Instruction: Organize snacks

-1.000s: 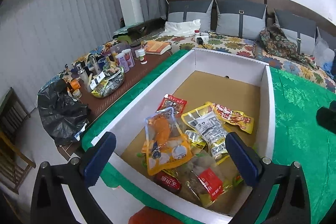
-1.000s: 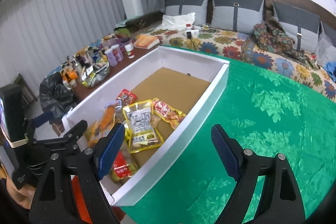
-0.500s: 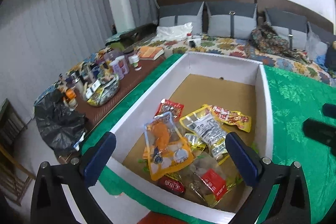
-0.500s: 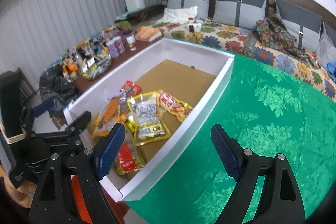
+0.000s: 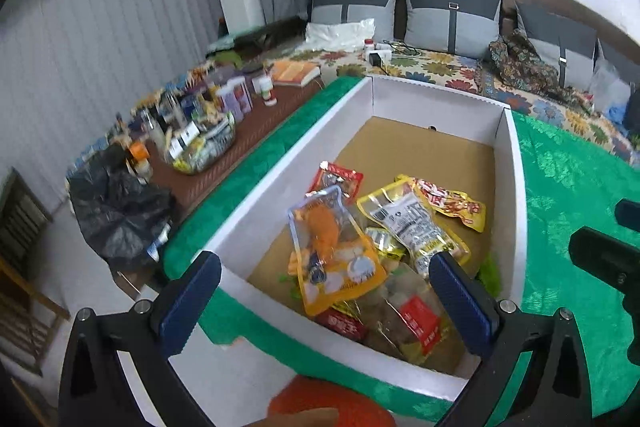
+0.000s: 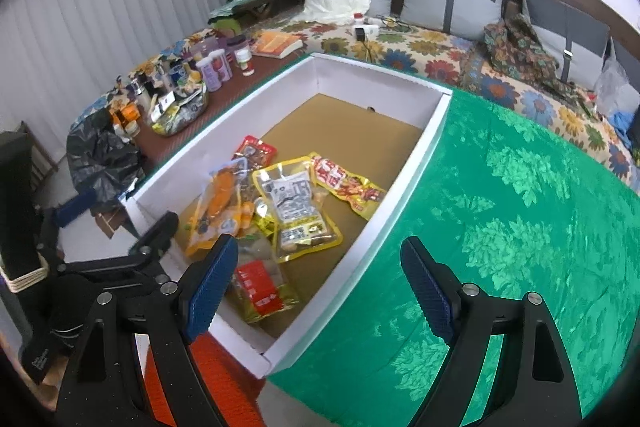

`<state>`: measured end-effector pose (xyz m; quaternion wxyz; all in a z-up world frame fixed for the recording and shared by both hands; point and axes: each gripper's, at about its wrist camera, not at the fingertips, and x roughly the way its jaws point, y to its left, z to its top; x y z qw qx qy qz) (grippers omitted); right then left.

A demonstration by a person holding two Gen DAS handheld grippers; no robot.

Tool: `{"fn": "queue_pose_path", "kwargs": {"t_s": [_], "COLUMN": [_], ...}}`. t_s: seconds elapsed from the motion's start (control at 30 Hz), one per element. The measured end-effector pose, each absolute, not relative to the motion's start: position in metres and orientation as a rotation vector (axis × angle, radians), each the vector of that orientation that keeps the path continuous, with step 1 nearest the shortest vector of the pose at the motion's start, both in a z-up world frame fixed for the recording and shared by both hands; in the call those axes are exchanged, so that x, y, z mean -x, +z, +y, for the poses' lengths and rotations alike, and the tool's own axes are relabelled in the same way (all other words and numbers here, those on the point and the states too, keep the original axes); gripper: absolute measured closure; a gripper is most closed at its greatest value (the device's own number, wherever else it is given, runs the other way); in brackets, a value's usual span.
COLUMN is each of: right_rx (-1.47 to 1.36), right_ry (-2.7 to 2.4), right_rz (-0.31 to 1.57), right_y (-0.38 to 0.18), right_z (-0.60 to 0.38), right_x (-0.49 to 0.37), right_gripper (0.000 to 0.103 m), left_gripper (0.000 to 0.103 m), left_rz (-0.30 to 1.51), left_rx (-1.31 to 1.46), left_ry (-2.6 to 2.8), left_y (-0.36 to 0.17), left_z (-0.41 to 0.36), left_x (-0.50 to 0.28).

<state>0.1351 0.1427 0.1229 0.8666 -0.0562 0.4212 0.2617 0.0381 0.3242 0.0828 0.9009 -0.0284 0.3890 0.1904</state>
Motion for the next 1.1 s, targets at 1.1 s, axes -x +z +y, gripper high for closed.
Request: {"fn": "queue_pose_path", "kwargs": {"t_s": [1.1], "right_rx": [0.157], "right_ry": [0.58], "right_rz": [0.914], "right_y": [0.112], "right_z": [0.165], "right_x": [-0.139], "right_gripper": [0.017], "left_gripper": [0.0], "left_rz": [0.784], "left_rx": [0.166], "left_ry": [0.378], "left_y": [0.083], "left_z": [0.352], "left_x": [-0.036]}}
